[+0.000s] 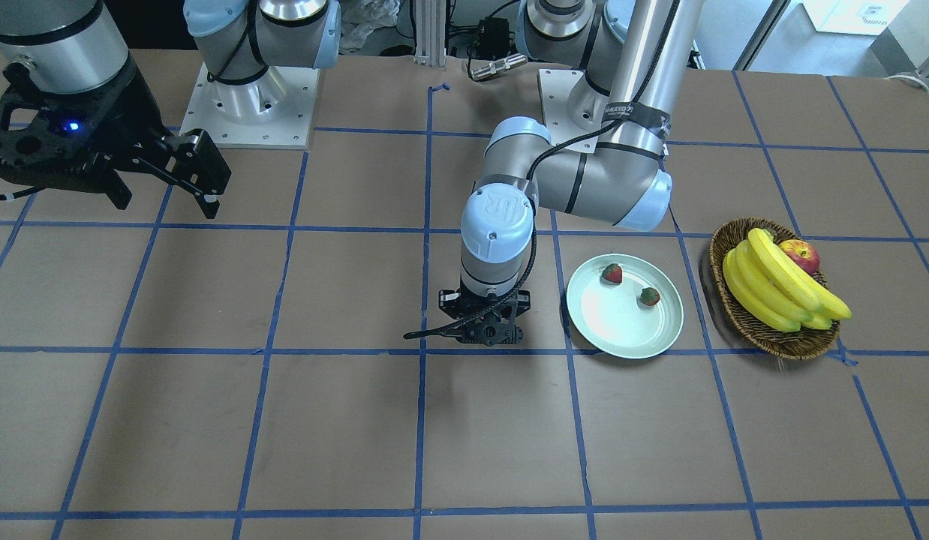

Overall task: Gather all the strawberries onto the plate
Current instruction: 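Reach the left gripper to the last strawberry and grasp it, then drop the last strawberry onto the plate with the left gripper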

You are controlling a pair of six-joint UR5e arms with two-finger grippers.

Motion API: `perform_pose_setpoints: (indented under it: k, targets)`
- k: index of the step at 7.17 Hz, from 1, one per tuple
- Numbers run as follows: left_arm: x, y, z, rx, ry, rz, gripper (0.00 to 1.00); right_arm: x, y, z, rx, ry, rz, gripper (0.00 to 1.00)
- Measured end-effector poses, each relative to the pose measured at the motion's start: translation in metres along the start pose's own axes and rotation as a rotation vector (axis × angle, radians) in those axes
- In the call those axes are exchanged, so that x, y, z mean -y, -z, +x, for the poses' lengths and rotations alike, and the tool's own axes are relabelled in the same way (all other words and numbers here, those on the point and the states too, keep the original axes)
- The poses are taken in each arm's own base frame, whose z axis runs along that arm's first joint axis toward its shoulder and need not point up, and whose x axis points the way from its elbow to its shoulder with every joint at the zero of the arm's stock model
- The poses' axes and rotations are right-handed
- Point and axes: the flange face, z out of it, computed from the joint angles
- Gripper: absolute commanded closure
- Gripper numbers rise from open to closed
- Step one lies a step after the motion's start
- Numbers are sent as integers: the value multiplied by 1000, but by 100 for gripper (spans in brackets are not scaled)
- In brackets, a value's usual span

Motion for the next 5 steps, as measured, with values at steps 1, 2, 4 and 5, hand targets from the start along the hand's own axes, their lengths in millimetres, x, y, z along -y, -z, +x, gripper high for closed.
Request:
perform_pose_setpoints:
  k: [1,2,4,5]
  targets:
    - [-2,9,-29,27,-23,-37,89,0,0,0,0,0,0,0]
    - [-7,11,-62,36,-55,-72,89,0,0,0,-1,1,-1,0]
    - [-20,2,-133,32,-121,-126,86,0,-1,1,-2,1,-2,0]
    - [-24,-5,-161,22,-146,-148,57,0,-1,1,-3,0,-1,0]
